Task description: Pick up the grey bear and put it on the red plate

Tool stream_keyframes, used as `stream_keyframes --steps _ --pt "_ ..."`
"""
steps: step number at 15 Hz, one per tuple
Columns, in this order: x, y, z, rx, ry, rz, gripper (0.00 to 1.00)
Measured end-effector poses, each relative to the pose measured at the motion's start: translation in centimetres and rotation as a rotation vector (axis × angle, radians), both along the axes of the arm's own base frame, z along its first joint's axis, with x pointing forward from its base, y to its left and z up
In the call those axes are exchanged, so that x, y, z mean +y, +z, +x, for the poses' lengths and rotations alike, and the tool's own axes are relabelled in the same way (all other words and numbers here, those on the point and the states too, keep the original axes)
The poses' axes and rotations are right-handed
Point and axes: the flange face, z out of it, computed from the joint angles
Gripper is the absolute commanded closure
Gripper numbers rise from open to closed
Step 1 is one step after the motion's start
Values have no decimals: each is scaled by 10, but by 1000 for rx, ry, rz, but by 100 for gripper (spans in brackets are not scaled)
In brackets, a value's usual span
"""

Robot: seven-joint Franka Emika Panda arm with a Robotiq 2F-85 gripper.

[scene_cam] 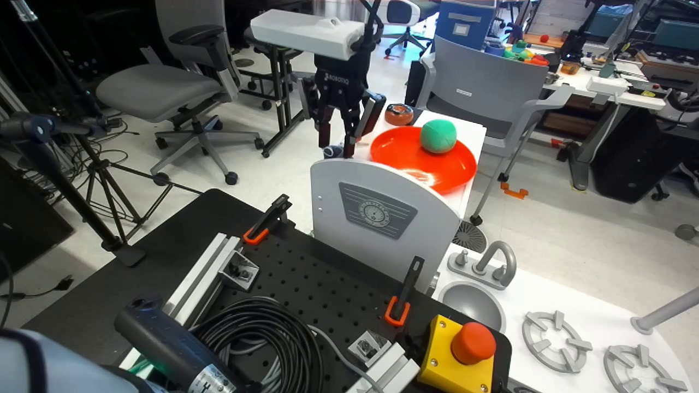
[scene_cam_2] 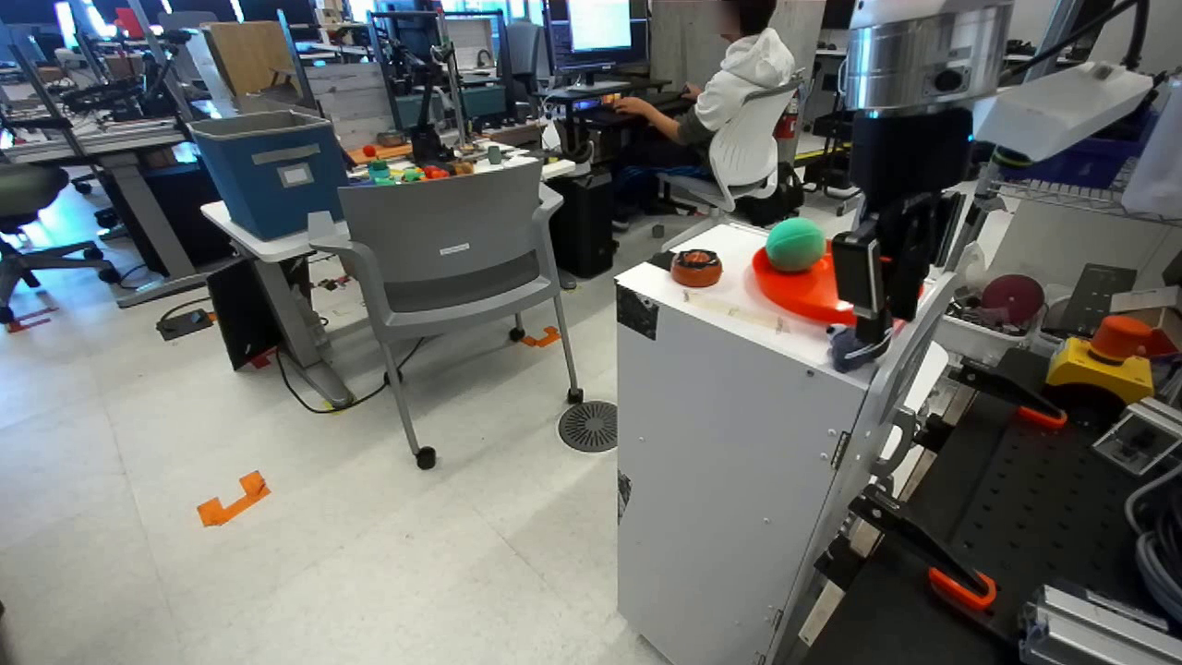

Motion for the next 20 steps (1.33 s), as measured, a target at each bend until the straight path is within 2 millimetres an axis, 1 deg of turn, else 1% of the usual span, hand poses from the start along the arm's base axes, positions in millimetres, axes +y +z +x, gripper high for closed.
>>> stream_keyframes --steps 1,3,20 --pt "0 0 0 0 1 0 88" --pt "0 0 0 0 3 0 100" --pt "0 1 0 0 27 4 100"
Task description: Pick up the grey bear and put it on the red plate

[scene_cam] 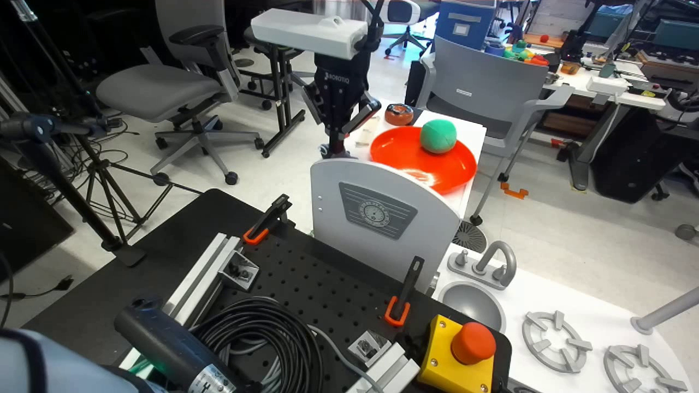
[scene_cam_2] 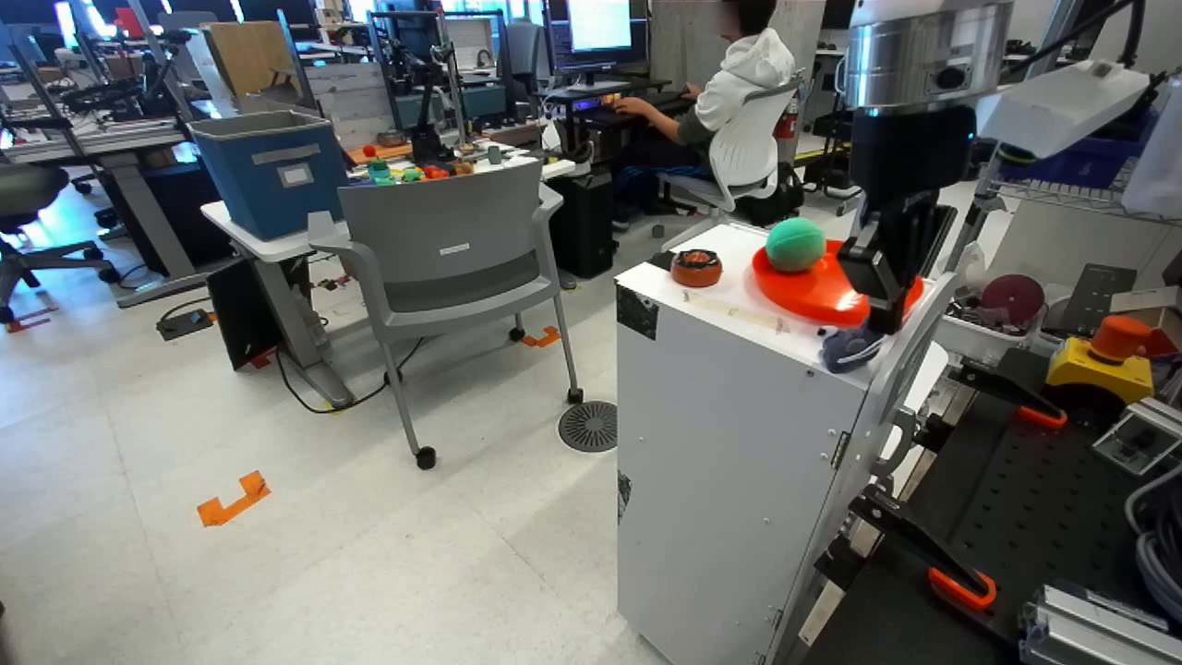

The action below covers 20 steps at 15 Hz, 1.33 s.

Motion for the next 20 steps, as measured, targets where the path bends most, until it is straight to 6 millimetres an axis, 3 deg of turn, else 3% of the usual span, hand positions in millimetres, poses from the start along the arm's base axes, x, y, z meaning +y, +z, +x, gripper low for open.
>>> stream_keyframes --steps 20 --pt "4 34 -3 -66 22 49 100"
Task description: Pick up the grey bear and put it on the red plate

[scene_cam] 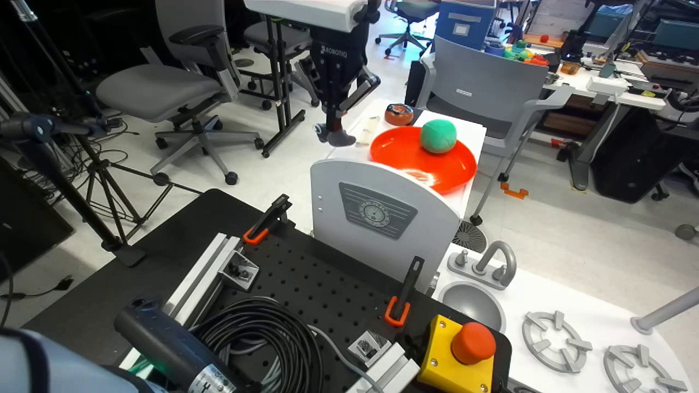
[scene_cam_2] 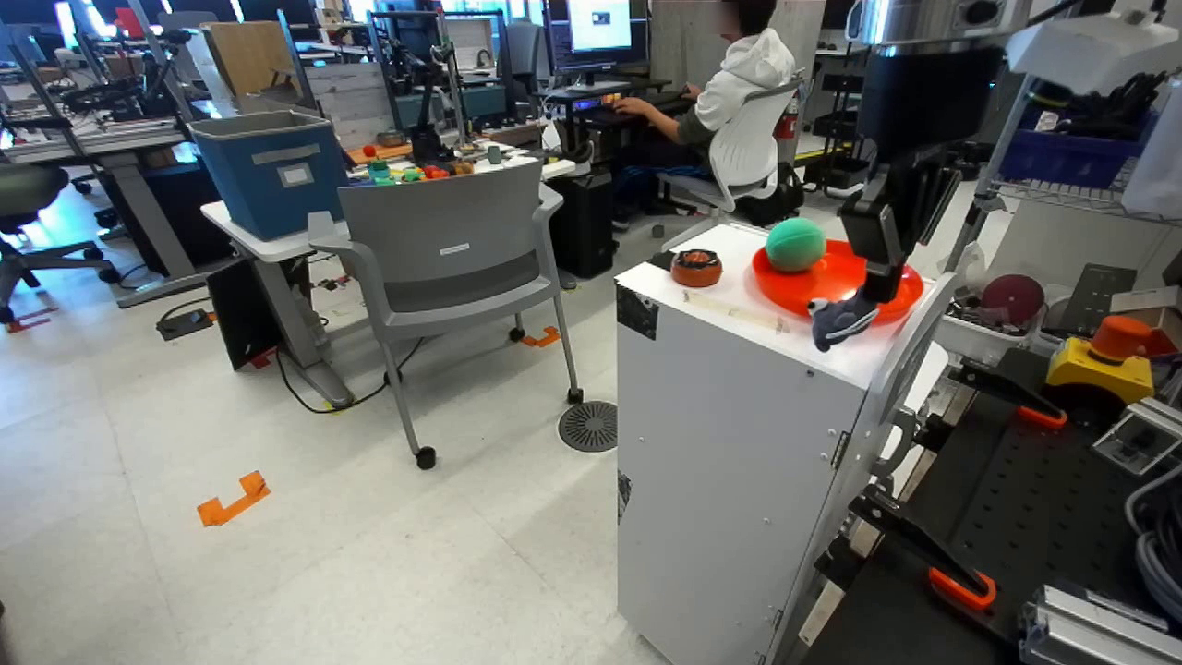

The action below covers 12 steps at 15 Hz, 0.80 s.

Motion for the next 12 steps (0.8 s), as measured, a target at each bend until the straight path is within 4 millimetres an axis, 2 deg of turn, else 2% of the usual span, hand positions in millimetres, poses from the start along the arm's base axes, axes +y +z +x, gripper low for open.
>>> stream_keyframes --steps 12 --pt "-35 59 -4 -121 -103 127 100"
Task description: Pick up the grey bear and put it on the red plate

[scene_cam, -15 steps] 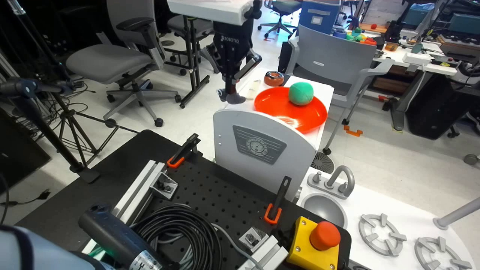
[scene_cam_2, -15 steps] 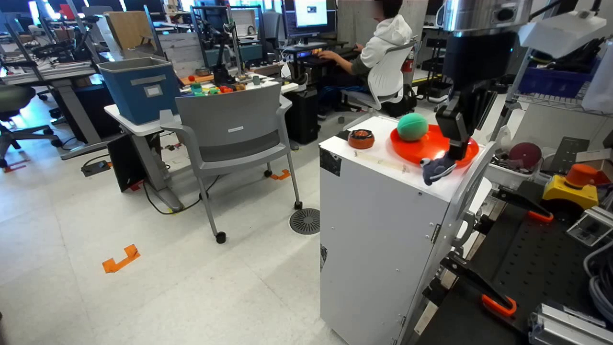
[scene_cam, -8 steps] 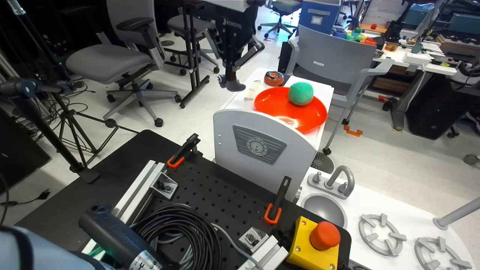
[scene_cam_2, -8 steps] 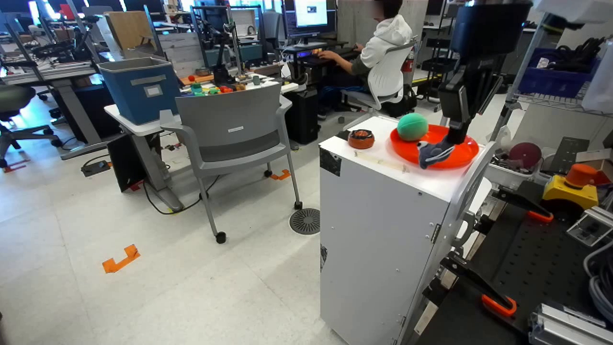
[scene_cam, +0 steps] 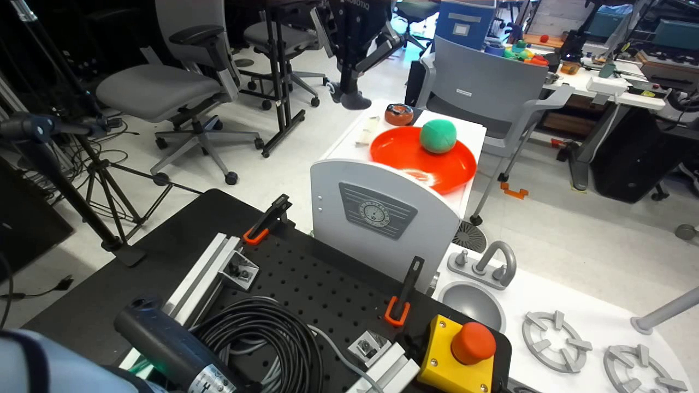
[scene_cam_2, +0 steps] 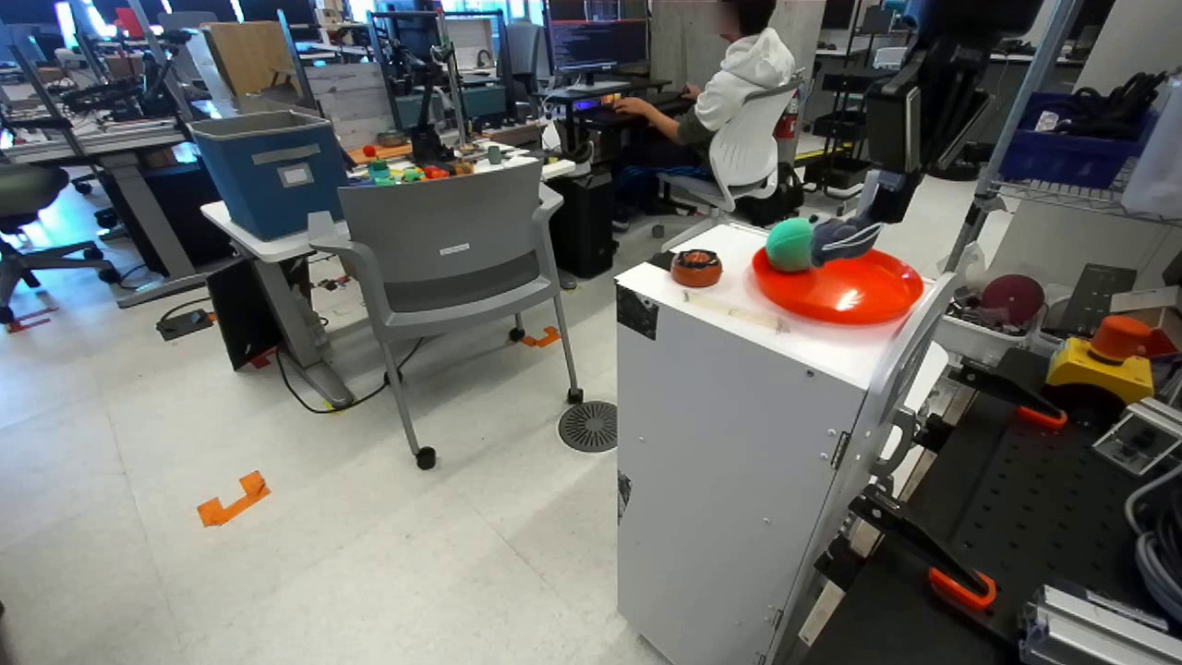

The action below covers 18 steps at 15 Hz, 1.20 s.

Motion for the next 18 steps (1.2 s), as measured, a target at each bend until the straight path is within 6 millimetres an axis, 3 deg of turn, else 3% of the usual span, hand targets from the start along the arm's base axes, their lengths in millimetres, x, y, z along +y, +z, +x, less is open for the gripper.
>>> stream_keyframes --steps 9,18 --pt "-43 32 -2 -73 -125 45 100" --pt "-56 33 -3 -64 -233 52 100"
